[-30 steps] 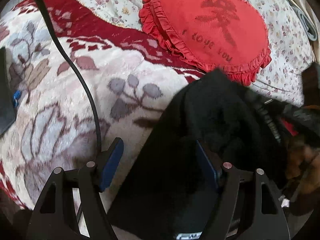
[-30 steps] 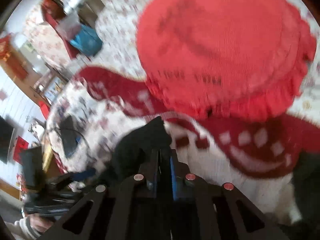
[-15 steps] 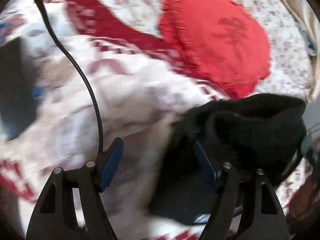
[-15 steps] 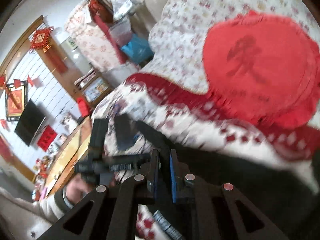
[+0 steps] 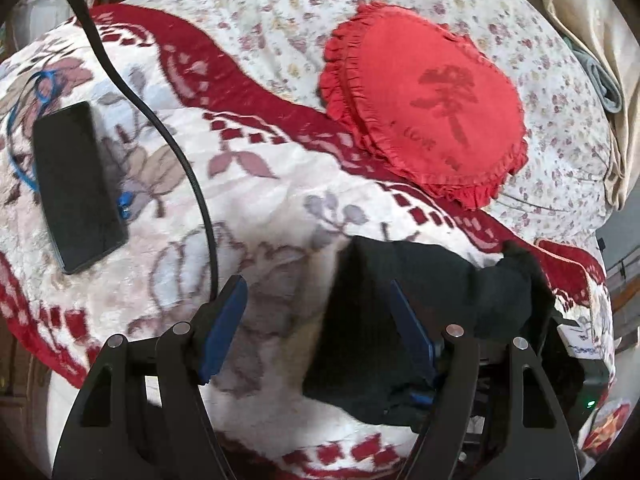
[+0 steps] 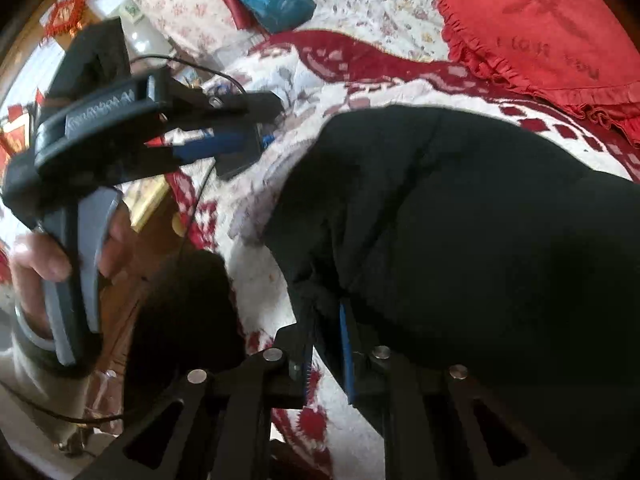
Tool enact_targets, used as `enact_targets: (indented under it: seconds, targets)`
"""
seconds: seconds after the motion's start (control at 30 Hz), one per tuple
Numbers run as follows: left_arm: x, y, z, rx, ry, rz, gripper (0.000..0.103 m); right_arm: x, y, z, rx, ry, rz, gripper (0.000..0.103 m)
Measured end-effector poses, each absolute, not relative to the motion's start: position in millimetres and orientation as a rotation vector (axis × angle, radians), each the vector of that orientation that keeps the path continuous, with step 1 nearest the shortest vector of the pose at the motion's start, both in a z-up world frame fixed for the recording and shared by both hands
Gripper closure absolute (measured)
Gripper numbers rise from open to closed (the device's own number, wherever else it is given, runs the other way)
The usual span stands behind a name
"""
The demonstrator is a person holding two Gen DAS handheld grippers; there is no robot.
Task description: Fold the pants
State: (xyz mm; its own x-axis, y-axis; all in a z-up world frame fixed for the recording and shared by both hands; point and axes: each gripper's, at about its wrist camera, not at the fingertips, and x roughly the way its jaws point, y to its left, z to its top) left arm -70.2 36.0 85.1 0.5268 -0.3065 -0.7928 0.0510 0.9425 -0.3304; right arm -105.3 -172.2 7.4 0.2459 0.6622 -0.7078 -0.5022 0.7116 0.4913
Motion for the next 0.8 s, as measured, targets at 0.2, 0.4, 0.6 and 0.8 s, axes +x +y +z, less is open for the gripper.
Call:
enact_targets:
  seconds: [0.2,0.4,0.6,0.8]
  targets:
    - [-74,-2,84,-0.200,0.993,-0.286,0.030,-112,-260,55,0.289,0.930,0.589,0.057]
    - [-71,-32,71,-0.155,1.020,-0.303,0.029,-72,-353,76,-0.002,0.908,0.094,0.053]
    - [-70,-30,72,-0.155,1.012,-0.297,0.029,-33,-426,62,0.136,0.928,-0.020,0.053]
    - [-66,-11,84,-0.166,0.961,-0.234,0.029,-12,-473,49,0.307,0.970,-0.073,0.052]
